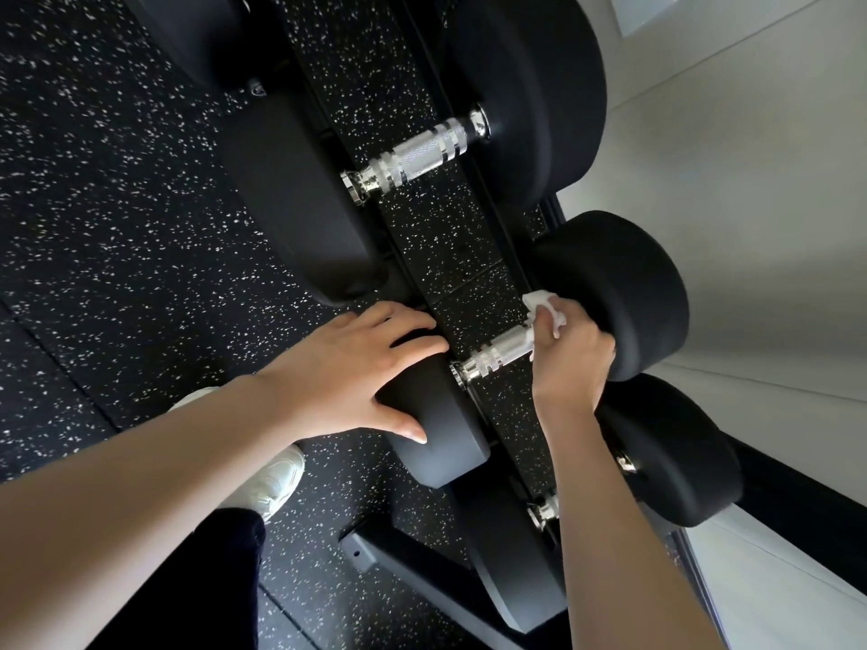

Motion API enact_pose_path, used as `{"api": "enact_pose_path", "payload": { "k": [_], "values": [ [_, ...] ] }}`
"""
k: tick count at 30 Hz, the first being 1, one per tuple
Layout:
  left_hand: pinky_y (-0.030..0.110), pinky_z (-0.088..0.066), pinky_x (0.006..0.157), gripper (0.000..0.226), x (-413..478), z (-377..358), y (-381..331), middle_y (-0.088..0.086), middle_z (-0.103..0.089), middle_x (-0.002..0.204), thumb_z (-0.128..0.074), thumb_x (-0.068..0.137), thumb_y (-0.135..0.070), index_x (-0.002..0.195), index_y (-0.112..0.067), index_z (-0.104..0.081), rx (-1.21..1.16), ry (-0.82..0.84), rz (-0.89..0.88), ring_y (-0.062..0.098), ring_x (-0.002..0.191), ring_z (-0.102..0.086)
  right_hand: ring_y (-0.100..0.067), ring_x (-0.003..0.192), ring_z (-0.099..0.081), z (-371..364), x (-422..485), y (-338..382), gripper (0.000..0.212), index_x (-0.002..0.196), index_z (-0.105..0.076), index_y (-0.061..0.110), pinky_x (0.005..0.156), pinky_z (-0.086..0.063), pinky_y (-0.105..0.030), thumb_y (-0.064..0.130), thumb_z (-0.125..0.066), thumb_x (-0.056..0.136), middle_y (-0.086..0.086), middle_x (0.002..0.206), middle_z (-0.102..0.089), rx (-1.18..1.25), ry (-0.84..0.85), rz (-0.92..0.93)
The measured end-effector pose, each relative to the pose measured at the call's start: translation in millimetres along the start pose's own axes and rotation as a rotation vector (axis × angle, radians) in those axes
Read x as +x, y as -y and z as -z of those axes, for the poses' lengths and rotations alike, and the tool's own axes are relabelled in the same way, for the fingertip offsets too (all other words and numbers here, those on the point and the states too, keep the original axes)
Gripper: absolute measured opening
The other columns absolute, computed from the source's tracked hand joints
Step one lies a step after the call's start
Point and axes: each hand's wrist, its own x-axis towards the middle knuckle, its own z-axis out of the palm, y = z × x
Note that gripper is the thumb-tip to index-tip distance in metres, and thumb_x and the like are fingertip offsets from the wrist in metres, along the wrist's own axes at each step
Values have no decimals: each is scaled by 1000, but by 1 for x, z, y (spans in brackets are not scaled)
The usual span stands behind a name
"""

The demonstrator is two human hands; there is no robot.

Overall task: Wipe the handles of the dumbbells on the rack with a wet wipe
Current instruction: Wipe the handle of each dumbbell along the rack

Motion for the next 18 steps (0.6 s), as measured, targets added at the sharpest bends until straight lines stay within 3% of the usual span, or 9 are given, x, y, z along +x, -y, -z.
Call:
{"api": "enact_pose_path", "payload": {
  "k": [4,7,11,14,16,18],
  "values": [
    [43,-42,98,87,1,0,1,-3,-42,143,-39,69,-79,139,-27,-42,7,1,-8,15,129,-30,-36,76,-64,-6,-11,-2,21,106,-62,6,68,-53,-50,21,-57,91,-18,86,-68,91,-116,-24],
    [44,-44,97,87,1,-1,1,-2,-44,141,-40,70,-79,138,-26,-43,26,-12,-22,17,128,-34,-35,75,-64,-9,-16,-4,20,103,-61,4,60,-50,-35,19,-58,91,-17,91,-66,111,-178,19],
    [42,-43,98,87,1,-1,0,-2,-42,143,-40,69,-79,139,-26,-42,41,-15,-18,17,128,-35,-33,77,-66,-15,-19,-6,18,95,-59,-3,61,-42,-24,15,-58,92,-15,97,-68,158,-237,12],
    [43,-43,97,89,1,0,-1,-1,-43,142,-38,70,-79,140,-24,-42,63,-4,-21,18,128,-36,-31,70,-65,-18,-25,-10,17,92,-56,-5,57,-45,-21,12,-56,93,-20,88,-66,248,-242,-43],
    [43,-43,97,90,1,1,-3,-1,-43,142,-38,70,-79,140,-23,-43,86,9,-20,19,128,-37,-25,62,-61,-16,-28,-14,16,92,-55,-5,51,-39,-6,11,-56,92,-19,80,-65,308,-226,-92],
    [43,-41,98,92,1,4,-6,-1,-41,145,-36,70,-79,143,-22,-40,124,42,-7,21,130,-37,-16,59,-56,-11,-28,-16,16,94,-56,-4,49,-39,-4,11,-57,92,-13,76,-64,398,-194,-164]
  ]
}}
